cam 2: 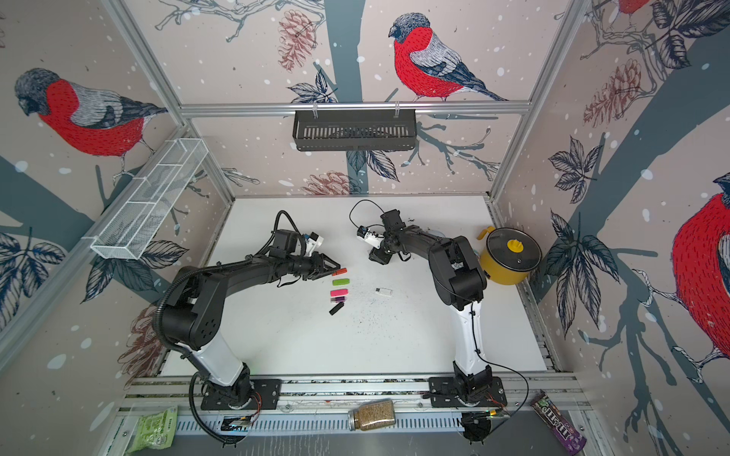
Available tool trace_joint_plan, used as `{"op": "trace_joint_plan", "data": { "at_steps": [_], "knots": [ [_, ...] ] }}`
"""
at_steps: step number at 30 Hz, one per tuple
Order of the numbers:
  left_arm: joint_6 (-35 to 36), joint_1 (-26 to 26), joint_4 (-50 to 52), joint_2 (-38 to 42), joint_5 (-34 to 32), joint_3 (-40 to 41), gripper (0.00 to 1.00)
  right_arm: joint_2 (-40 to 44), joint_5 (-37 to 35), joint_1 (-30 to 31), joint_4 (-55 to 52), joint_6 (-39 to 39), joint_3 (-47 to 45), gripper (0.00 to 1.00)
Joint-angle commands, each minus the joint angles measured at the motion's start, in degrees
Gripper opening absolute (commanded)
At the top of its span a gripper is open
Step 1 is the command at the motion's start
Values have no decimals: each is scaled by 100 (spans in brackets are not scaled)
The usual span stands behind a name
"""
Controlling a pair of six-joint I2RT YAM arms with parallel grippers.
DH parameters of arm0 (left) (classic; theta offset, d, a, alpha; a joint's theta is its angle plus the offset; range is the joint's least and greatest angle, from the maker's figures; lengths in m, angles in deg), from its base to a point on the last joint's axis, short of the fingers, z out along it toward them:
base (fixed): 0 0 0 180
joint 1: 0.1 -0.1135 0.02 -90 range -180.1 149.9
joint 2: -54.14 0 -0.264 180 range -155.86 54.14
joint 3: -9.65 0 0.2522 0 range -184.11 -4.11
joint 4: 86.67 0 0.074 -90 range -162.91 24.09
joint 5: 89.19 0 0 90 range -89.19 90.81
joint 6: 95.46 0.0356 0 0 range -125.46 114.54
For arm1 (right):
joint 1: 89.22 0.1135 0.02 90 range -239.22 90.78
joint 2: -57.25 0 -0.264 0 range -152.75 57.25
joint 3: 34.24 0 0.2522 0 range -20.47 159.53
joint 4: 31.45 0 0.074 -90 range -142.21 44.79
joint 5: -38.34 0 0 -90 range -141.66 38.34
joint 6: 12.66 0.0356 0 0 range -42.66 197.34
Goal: Close the usb drive cover
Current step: Place the USB drive at the center of the board.
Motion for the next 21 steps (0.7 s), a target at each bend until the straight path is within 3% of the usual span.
{"op": "trace_joint_plan", "data": {
  "at_steps": [1, 12, 21],
  "knots": [
    [80, -1, 4, -9, 62, -41, 42, -111, 229, 9, -450, -222, 186, 53],
    [65, 4, -23, 2, 45, -6, 41, -286, 266, 103, -1182, -538, 424, 51],
    [-20, 0, -177, 3, 72, 91, 41, 303, 149, 304, -1261, -162, -511, 48]
  ]
}}
